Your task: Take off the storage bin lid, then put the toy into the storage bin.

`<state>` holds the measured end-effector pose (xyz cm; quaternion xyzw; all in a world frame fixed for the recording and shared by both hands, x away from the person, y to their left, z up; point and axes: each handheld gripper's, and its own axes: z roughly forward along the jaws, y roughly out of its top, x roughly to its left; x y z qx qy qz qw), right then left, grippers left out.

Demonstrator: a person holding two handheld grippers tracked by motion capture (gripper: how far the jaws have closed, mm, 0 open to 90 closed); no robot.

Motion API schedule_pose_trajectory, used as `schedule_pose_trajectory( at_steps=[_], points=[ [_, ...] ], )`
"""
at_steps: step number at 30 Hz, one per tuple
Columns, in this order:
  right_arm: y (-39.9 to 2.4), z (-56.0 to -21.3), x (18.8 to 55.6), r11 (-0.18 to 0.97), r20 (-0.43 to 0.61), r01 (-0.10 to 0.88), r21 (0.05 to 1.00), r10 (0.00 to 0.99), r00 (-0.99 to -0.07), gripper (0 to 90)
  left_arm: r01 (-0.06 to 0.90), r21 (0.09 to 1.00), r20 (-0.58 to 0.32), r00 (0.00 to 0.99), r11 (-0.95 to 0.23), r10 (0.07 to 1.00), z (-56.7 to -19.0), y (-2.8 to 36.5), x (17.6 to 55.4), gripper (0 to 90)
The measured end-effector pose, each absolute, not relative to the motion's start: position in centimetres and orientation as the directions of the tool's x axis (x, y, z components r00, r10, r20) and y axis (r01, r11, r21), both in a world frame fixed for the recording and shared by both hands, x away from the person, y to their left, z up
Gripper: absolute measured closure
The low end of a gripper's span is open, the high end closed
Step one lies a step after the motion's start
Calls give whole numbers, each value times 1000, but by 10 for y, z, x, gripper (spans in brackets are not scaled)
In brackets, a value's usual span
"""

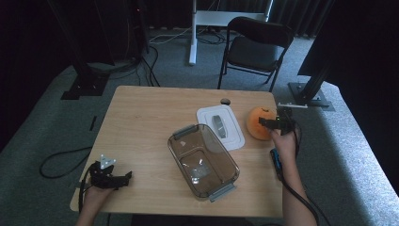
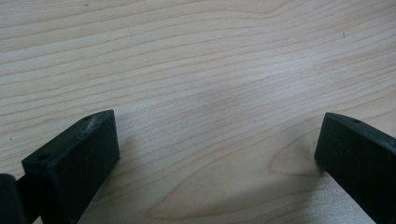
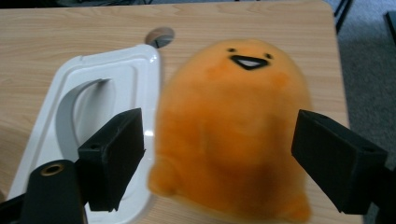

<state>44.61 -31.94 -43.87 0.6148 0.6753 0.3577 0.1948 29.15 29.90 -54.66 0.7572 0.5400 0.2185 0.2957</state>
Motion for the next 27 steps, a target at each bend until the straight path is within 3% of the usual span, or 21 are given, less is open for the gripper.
schedule_pose_trajectory(
  at_steps=[27],
  points=[
    [-333, -454, 459, -53, 213, 738, 673, 969, -124, 165, 689, 684, 11, 318, -240, 948, -547, 299, 291, 2]
  ],
)
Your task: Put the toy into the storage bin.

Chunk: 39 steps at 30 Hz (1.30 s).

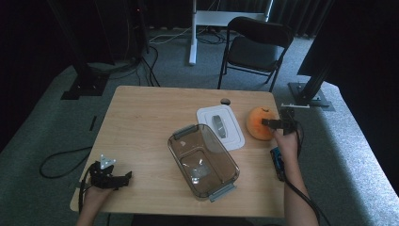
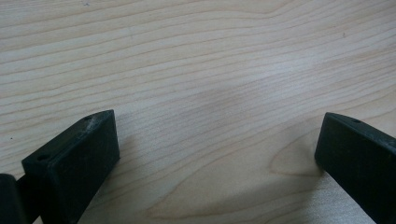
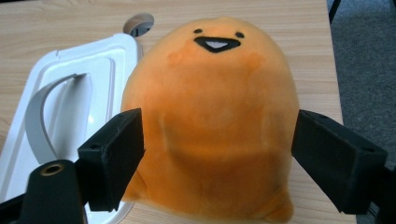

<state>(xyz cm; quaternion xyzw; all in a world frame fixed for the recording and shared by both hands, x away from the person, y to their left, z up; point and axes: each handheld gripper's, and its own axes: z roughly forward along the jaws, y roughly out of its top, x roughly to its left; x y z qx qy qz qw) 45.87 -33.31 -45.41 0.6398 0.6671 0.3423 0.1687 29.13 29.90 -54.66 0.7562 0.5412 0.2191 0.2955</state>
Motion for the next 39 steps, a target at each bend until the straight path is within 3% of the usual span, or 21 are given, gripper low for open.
schedule_pose_trajectory(
  at_steps=[14, 19, 25, 30, 31, 39],
  points=[
    [-316, -469, 472, -7, 165, 774, 633, 978, -126, 180, 689, 684, 11, 317, -239, 948, -547, 299, 291, 2],
    [-309, -472, 474, 28, 142, 774, 632, 978, -151, 225, 689, 684, 12, 317, -239, 948, -547, 299, 291, 2],
    [-304, -474, 473, 32, 133, 776, 630, 980, -149, 290, 689, 684, 12, 317, -239, 948, -547, 299, 291, 2],
    [-304, -475, 473, 43, 128, 781, 623, 979, -156, 377, 689, 684, 11, 317, -239, 948, -547, 299, 291, 2],
    [-306, -474, 472, 42, 141, 786, 617, 977, -163, 448, 689, 684, 11, 317, -239, 948, -547, 299, 291, 2],
    [-313, -472, 469, 47, 146, 785, 618, 974, -174, 569, 689, 684, 11, 317, -239, 948, -547, 299, 291, 2]
  ],
)
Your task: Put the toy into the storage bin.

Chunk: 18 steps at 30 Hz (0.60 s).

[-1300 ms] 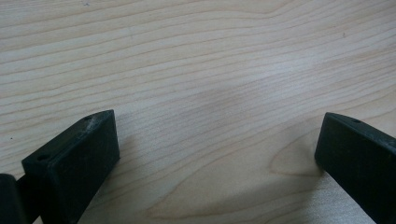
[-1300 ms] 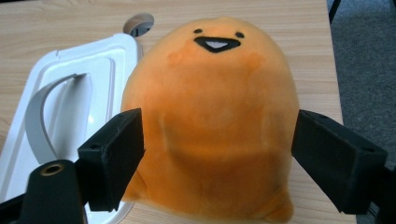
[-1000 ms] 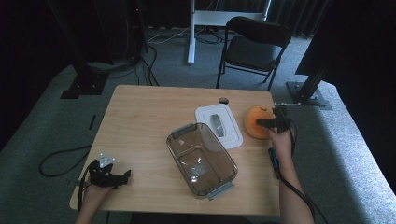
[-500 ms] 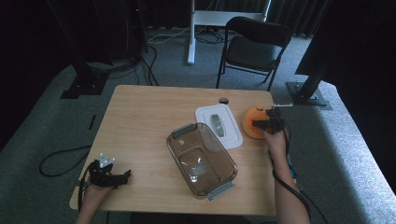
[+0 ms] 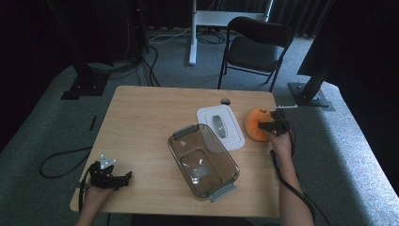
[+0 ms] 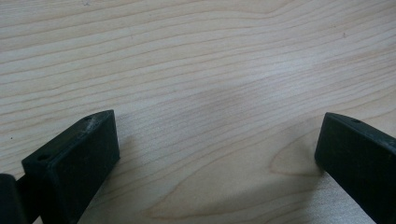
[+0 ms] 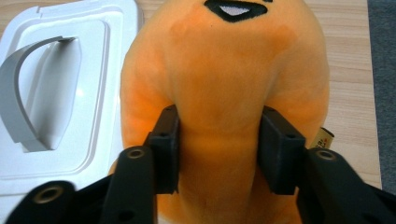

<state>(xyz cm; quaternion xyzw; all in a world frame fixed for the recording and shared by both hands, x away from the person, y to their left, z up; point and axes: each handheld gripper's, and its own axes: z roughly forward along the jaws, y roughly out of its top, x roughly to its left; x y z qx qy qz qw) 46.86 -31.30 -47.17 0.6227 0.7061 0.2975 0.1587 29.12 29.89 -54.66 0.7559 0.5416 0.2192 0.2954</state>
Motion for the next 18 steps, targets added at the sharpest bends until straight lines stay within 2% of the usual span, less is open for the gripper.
schedule_pose_trajectory(
  at_steps=[4, 7, 18],
  points=[
    [-313, -468, 467, 56, 127, 778, 625, 977, -173, 668, 692, 685, 11, 304, -228, 953, -547, 299, 291, 2],
    [-315, -465, 465, 47, 123, 769, 637, 979, -162, 708, 695, 683, 12, 297, -225, 955, -547, 300, 291, 2],
    [-312, -456, 458, 75, 127, 760, 645, 971, -203, 722, 695, 683, 12, 296, -224, 955, -547, 300, 291, 2]
  ],
)
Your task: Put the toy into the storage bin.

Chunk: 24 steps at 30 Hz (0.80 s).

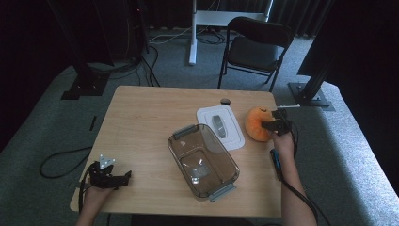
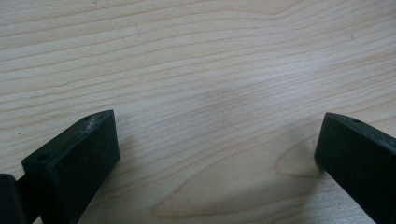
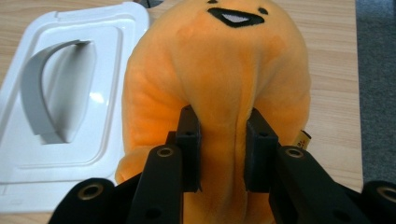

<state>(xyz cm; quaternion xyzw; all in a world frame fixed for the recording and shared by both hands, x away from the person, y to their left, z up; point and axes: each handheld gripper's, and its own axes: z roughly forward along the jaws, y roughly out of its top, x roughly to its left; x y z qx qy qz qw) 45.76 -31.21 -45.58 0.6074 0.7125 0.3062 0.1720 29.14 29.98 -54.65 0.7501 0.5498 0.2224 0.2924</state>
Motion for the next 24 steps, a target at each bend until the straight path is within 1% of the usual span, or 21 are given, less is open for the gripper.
schedule_pose_trajectory(
  at_steps=[9, 20, 24],
  points=[
    [-310, -442, 449, 85, 137, 747, 660, 963, -231, 722, 694, 684, 11, 298, -225, 954, -547, 300, 292, 2],
    [-314, -421, 434, 129, 105, 732, 669, 958, -265, 722, 693, 684, 10, 302, -227, 953, -547, 300, 293, 2],
    [-311, -412, 426, 152, 102, 716, 682, 949, -298, 722, 692, 684, 10, 306, -229, 952, -547, 300, 293, 2]
  ],
)
